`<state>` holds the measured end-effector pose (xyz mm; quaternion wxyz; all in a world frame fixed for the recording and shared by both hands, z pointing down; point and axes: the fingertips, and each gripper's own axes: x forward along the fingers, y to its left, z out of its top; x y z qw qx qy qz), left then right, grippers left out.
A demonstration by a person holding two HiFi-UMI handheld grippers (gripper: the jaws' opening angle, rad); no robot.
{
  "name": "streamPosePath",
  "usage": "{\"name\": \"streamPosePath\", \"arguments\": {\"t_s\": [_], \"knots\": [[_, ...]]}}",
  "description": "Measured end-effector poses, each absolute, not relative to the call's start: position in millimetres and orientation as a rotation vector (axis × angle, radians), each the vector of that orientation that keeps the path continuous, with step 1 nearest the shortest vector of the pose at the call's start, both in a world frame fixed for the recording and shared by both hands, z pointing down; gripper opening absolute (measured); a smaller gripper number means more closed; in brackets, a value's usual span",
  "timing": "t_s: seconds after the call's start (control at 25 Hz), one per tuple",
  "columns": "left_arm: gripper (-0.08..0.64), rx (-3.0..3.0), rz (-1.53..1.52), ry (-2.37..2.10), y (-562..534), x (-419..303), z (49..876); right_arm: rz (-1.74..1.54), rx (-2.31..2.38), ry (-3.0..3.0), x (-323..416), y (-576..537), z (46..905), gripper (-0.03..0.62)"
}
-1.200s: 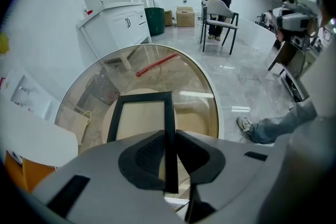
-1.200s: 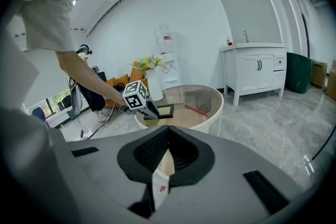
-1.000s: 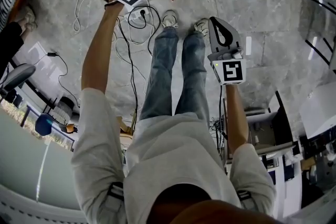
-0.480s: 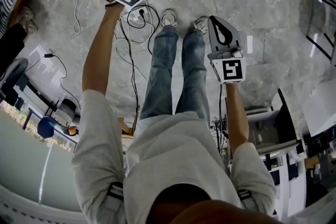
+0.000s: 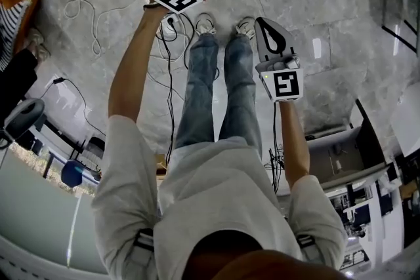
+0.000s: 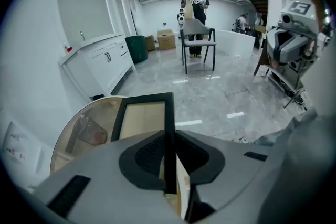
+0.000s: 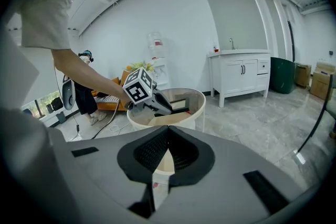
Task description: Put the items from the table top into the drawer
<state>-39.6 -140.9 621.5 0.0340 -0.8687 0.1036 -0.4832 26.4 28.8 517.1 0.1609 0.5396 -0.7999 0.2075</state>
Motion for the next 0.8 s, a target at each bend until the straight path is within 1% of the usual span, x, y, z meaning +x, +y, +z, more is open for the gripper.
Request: {"name": "streamPosePath", "arguments": {"t_s": [0.28,0.44,0.6,0.8], "knots": [[0.071,-2.681,-1.409,0.104,-90.2,53.1,617.3,0.614,1.71,-2.187,84.2,62.3,512.3,0.023],[0.071,-2.686,-1.394,-0.012,-56.3,92.8,627.4,0.643,1.78,-2.125,108.3,87.9,519.6,0.023],[0.071,-2.686,-1.408,-0.083,-29.2,111.5,648.1,0.668,1.806,-2.105,119.4,103.4,530.8,0.023],[0.071,-2.705,-1.454,-0.117,-11.3,110.5,682.4,0.695,1.813,-2.096,120.9,107.7,546.1,0.023]]}}
